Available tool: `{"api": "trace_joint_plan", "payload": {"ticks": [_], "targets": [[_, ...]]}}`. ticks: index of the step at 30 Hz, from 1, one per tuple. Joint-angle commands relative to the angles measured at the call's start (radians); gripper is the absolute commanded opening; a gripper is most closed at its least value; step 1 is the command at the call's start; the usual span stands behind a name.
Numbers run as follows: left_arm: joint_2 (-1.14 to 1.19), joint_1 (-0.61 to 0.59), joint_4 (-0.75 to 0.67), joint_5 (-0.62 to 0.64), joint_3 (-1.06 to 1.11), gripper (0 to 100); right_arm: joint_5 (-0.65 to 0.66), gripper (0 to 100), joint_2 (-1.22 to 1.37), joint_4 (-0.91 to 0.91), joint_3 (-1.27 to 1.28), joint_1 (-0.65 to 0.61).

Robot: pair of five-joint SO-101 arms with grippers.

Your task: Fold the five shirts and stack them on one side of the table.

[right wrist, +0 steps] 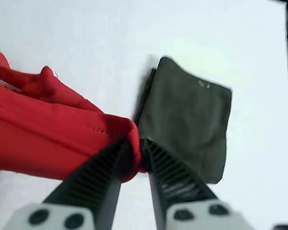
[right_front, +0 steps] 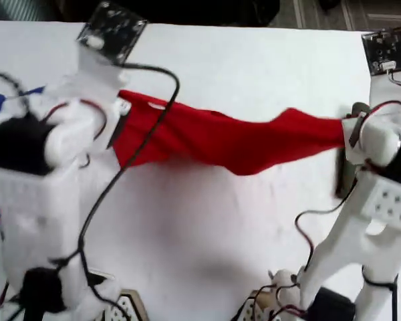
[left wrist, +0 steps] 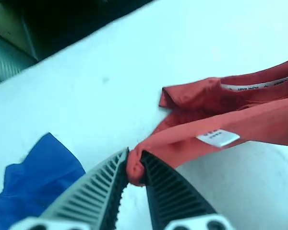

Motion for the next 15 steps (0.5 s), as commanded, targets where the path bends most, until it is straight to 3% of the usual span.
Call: {"api": "trace_joint_plan", "payload": {"ticks": [1,15], "targets": [[-0.102,-0.007,-0.003,-0.008,-0.002,2,-0.006,1.9,-0.068,-0.035,-0.087,-0.045],[-0.306,-0.013,-0.037,-0.071,-0.009,2,-0.180,1.8,-0.166,-0.259,-0.367,-0.185]]}}
